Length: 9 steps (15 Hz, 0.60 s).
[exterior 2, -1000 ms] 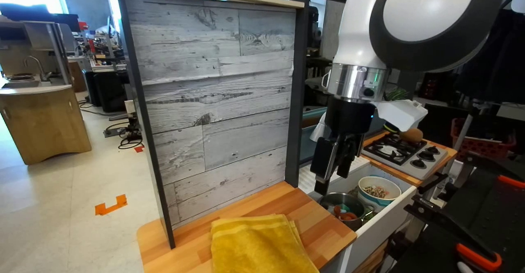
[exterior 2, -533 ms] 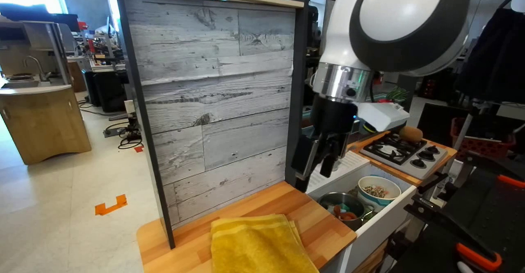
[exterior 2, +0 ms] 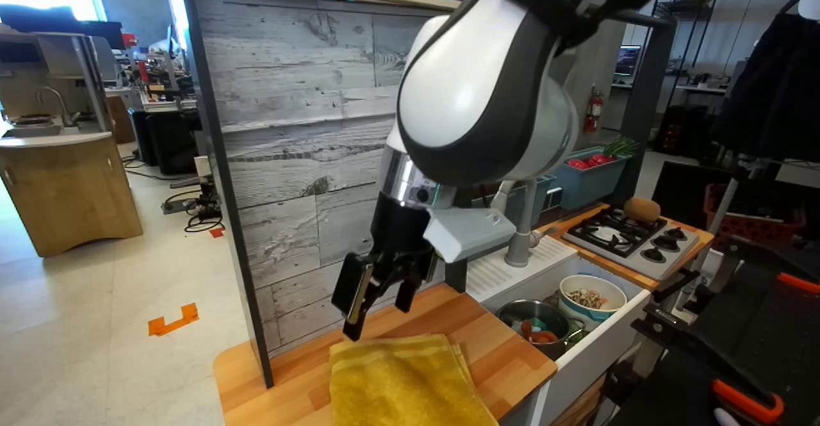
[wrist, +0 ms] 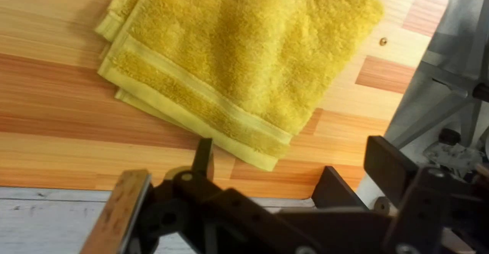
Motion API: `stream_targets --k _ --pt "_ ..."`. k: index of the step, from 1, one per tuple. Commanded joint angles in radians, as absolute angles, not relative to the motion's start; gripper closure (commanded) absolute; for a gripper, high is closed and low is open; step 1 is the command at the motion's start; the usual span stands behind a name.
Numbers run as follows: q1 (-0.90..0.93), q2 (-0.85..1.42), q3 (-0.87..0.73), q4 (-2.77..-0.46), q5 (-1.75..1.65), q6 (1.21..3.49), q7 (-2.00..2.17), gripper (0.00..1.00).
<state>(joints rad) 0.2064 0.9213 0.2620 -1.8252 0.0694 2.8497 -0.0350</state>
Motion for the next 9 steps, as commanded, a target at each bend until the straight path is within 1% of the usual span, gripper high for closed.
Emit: stream_targets --k 1,4,9 --pt "0.289 1.079 0.189 -1.625 0.024 2.775 -0.013 0.0" --pt "0.309 1.133 0.177 -1.574 0.004 2.746 -0.023 0.0" --pt "0.301 1.088 0.198 -1.613 -0.019 2.734 -0.047 0.0"
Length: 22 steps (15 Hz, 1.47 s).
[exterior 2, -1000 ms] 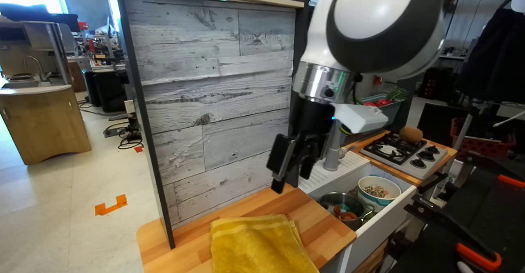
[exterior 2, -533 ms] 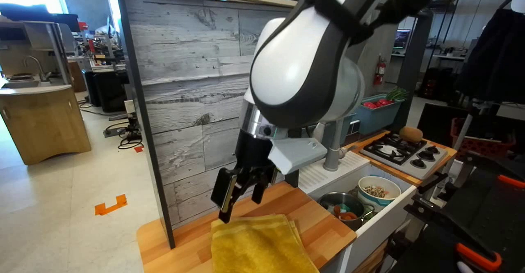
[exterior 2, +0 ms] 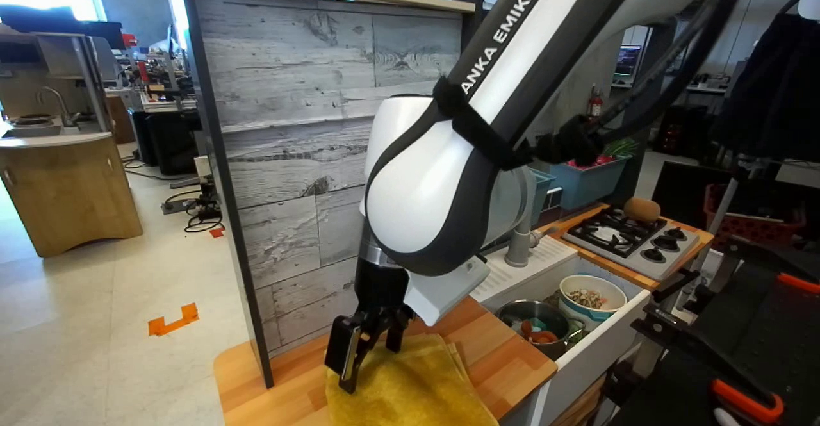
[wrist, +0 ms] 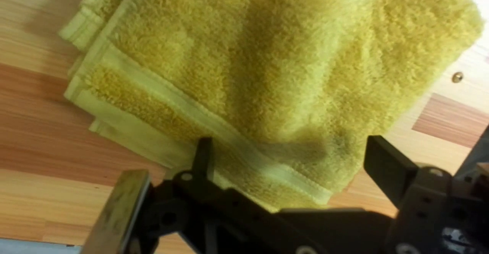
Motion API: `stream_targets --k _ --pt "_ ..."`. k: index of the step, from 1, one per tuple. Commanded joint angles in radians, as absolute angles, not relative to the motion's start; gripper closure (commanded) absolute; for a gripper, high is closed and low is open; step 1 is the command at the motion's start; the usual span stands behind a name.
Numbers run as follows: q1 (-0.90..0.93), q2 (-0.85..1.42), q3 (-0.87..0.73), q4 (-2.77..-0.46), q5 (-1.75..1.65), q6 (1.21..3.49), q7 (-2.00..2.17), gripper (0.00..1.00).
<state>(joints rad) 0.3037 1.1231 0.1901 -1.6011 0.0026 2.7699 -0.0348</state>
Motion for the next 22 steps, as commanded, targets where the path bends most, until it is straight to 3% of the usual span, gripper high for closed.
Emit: stream_targets --k 1,10,18,22 --pt "0.292 1.078 0.208 -1.629 -0.021 2.743 -0.061 0.0" --pt "0.355 0.99 0.128 -1.782 -0.09 2.778 -0.04 0.0" --pt "0.347 1.05 0.121 -1.763 -0.11 2.76 -0.053 0.0" --pt "0.352 1.106 0.029 -1.715 -0.121 2.878 -0.008 0.0"
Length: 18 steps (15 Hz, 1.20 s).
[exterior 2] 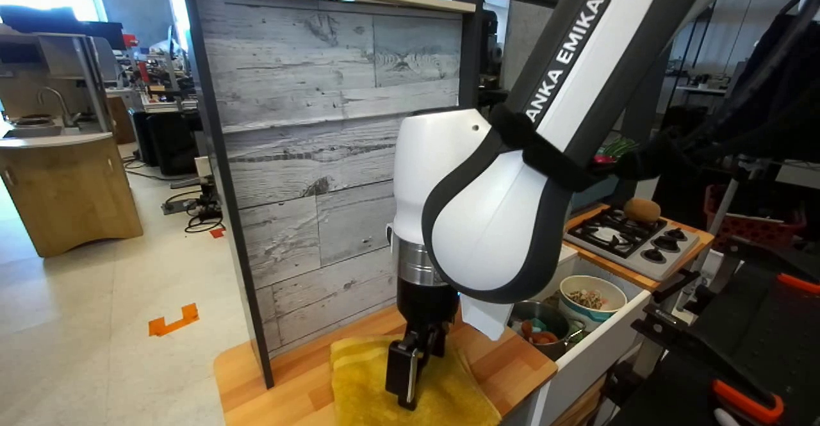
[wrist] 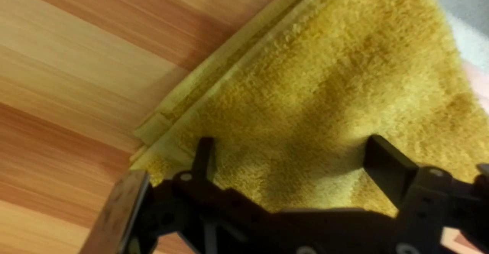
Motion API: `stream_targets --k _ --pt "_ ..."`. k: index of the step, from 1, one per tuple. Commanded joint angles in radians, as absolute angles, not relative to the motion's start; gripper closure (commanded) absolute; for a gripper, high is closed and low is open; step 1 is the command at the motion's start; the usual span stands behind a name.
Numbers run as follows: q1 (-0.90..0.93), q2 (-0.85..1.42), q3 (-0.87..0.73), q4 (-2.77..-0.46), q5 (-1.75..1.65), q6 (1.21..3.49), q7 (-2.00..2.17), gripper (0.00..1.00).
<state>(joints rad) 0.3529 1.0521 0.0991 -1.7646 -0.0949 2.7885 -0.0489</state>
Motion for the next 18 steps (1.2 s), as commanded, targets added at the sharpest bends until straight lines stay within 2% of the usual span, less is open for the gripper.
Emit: stream_targets --k 1,4,8,12,16,17,18 --pt "0.355 1.112 -0.004 -1.709 -0.122 2.915 0.008 0.0" --pt "0.346 1.137 -0.055 -1.701 -0.103 2.992 0.033 0.0" --pt "0.41 1.2 -0.031 -1.707 -0.118 3.022 0.026 0.0" --pt "0.483 1.278 -0.001 -1.606 -0.111 3.003 0.026 0.0" --pt "0.454 1.243 0.076 -1.615 -0.103 2.928 -0.006 0.0" --pt "0.487 1.19 0.02 -1.648 -0.112 2.978 0.021 0.0" --pt "0.48 1.19 0.035 -1.643 -0.111 2.96 0.019 0.0"
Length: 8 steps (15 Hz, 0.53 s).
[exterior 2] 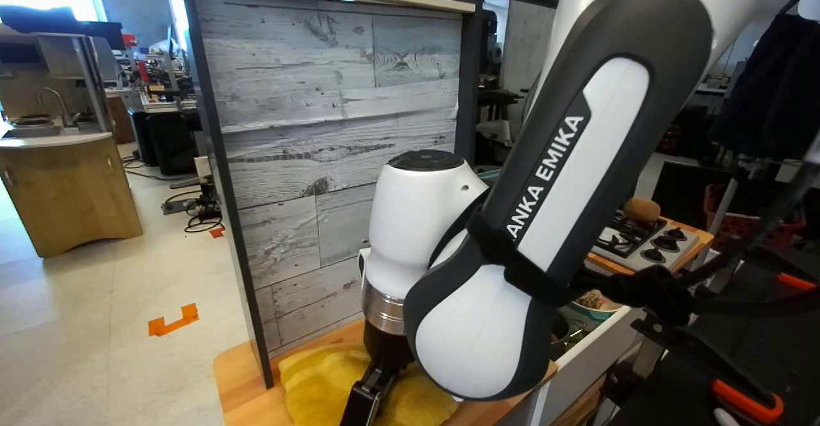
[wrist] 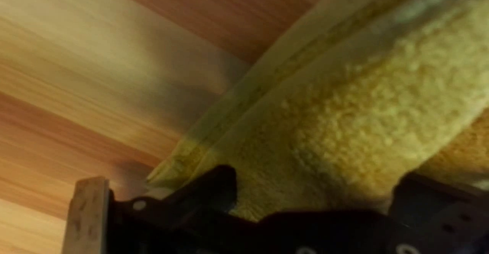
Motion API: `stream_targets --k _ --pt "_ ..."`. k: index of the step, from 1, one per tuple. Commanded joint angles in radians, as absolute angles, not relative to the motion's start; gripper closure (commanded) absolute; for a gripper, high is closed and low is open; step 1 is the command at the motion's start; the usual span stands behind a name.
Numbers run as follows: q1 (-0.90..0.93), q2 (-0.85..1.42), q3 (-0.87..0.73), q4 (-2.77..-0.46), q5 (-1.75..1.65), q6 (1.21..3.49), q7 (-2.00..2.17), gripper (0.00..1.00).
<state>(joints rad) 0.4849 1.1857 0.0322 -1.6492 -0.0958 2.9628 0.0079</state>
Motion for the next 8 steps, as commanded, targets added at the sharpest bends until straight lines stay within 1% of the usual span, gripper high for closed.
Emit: stream_targets --k 1,2,4,8 --pt "0.475 1.19 0.045 -1.641 -0.111 2.953 0.018 0.0" --pt "0.471 1.19 0.049 -1.64 -0.11 2.949 0.016 0.0" --pt "0.509 1.184 -0.009 -1.663 -0.11 2.972 0.059 0.0" --pt "0.601 1.302 -0.06 -1.556 -0.122 2.969 0.094 0.0"
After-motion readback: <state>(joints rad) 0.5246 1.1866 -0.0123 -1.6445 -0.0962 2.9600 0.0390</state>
